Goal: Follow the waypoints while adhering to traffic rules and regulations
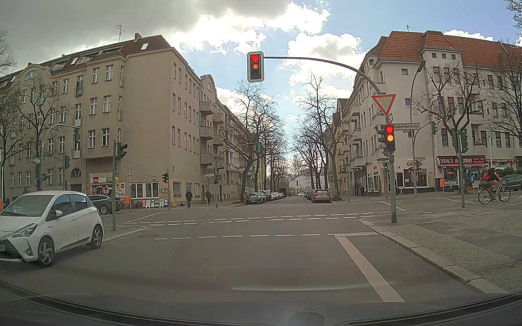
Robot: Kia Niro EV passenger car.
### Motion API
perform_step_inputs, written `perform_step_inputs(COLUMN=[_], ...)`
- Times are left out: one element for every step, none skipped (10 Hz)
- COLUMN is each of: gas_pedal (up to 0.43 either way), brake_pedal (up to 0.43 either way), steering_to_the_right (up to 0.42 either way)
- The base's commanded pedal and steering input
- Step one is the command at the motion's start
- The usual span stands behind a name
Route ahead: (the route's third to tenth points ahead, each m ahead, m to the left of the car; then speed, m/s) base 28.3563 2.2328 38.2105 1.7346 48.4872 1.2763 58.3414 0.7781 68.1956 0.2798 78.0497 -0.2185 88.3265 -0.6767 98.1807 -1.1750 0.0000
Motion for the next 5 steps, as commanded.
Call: perform_step_inputs(gas_pedal=[0.0,0.0,0.0,0.0,0.0], brake_pedal=[0.457,0.457,0.451,0.256,0.024], steering_to_the_right=[-0.004,-0.004,-0.004,-0.004,-0.004])
